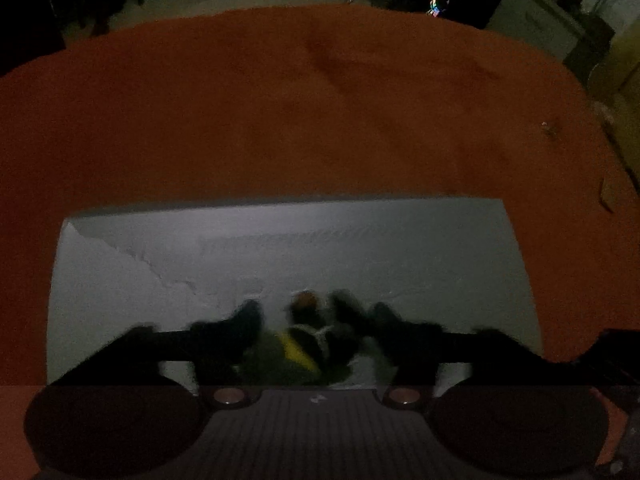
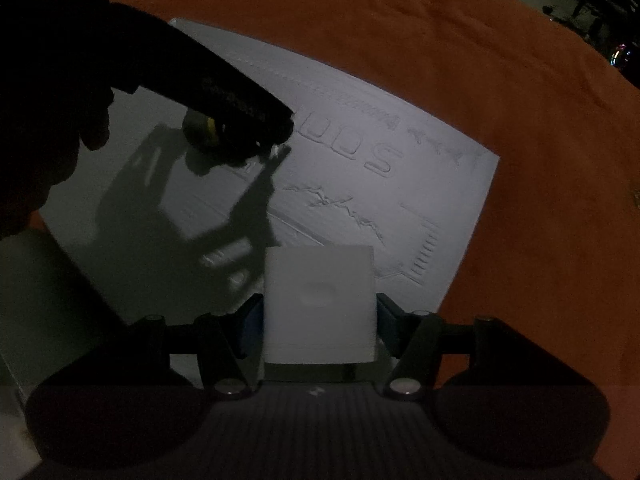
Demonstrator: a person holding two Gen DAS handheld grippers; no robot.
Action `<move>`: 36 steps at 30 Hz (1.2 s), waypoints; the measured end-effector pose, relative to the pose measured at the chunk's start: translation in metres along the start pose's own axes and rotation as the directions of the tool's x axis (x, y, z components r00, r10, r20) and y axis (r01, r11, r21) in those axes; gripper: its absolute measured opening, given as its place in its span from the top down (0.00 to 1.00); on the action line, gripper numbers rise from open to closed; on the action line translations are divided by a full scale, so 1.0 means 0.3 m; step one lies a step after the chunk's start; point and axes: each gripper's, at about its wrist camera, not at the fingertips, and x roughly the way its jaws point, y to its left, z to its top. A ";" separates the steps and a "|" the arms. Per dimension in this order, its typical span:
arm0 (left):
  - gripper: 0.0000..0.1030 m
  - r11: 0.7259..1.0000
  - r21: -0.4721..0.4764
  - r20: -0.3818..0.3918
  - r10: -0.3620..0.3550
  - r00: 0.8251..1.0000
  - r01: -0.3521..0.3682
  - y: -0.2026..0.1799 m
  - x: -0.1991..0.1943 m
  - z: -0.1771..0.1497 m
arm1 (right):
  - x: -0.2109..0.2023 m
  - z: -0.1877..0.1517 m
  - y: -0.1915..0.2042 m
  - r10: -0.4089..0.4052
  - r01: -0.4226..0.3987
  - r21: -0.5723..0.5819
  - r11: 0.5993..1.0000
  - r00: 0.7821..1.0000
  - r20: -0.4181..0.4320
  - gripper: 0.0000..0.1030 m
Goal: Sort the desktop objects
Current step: 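Grasp the white cube charger with the right gripper while the left gripper approaches the green object, then grasp the green-and-yellow object with the left gripper while the right gripper holds the charger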
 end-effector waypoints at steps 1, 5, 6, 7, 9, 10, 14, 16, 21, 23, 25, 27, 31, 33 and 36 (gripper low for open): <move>0.49 1.000 -0.005 -0.002 -0.006 1.000 0.006 0.008 -0.003 -0.006 | 0.006 0.000 0.004 -0.002 0.002 0.001 1.000 1.000 0.001 0.39; 0.50 1.000 -0.012 -0.027 -0.020 0.999 0.020 0.034 -0.027 -0.030 | 0.034 -0.007 0.024 -0.011 0.011 -0.001 1.000 1.000 0.004 0.39; 0.54 1.000 0.000 -0.029 -0.016 0.999 0.016 0.043 -0.041 -0.037 | 0.038 -0.003 0.028 -0.014 0.014 -0.001 1.000 1.000 0.003 0.41; 0.61 1.000 0.018 -0.031 -0.013 0.999 0.014 0.051 -0.056 -0.045 | 0.042 0.000 0.032 -0.016 0.016 0.000 1.000 1.000 0.003 0.42; 0.60 0.997 0.070 -0.029 -0.016 0.999 0.018 0.057 -0.092 -0.066 | 0.049 0.006 0.039 -0.019 0.019 -0.003 1.000 1.000 0.002 0.42; 0.60 0.996 0.088 -0.026 -0.020 0.999 0.022 0.061 -0.109 -0.078 | 0.052 0.008 0.042 -0.023 0.023 -0.005 1.000 1.000 0.001 0.42; 0.60 0.991 0.131 -0.021 -0.025 0.999 0.027 0.095 -0.158 -0.121 | 0.066 0.021 0.058 -0.041 0.041 -0.022 0.999 0.999 -0.009 0.42; 0.58 0.992 0.126 -0.012 -0.019 1.000 0.021 0.109 -0.169 -0.125 | 0.070 0.029 0.067 -0.054 0.053 -0.027 0.998 0.998 -0.018 0.39; 0.22 0.987 0.160 0.035 0.003 0.999 -0.008 0.122 -0.200 -0.125 | 0.069 0.042 0.068 -0.082 0.082 -0.019 0.996 0.997 -0.013 0.24; 0.22 0.975 0.223 0.059 -0.007 0.998 -0.006 0.126 -0.210 -0.133 | 0.067 0.044 0.066 -0.081 0.081 -0.016 0.997 0.997 -0.013 0.24; 0.22 0.953 0.302 0.080 -0.026 0.996 0.001 0.132 -0.218 -0.142 | 0.071 0.045 0.062 -0.077 0.077 -0.014 0.997 0.997 -0.016 0.24; 0.21 0.913 0.406 0.111 -0.021 0.994 -0.026 0.120 -0.215 -0.153 | 0.079 0.048 0.060 -0.076 0.076 -0.023 0.997 0.997 -0.017 0.24; 0.21 0.809 0.584 0.131 -0.013 0.991 -0.066 0.084 -0.179 -0.181 | 0.092 0.054 0.052 -0.066 0.065 -0.034 0.997 0.998 -0.014 0.24; 0.21 0.787 0.613 0.129 -0.016 0.992 -0.067 0.071 -0.165 -0.192 | 0.097 0.056 0.052 -0.061 0.061 -0.036 0.997 0.998 -0.012 0.24; 0.21 0.787 0.615 0.114 -0.024 0.993 -0.051 0.055 -0.141 -0.194 | 0.102 0.056 0.051 -0.065 0.064 -0.042 0.997 0.998 -0.019 0.25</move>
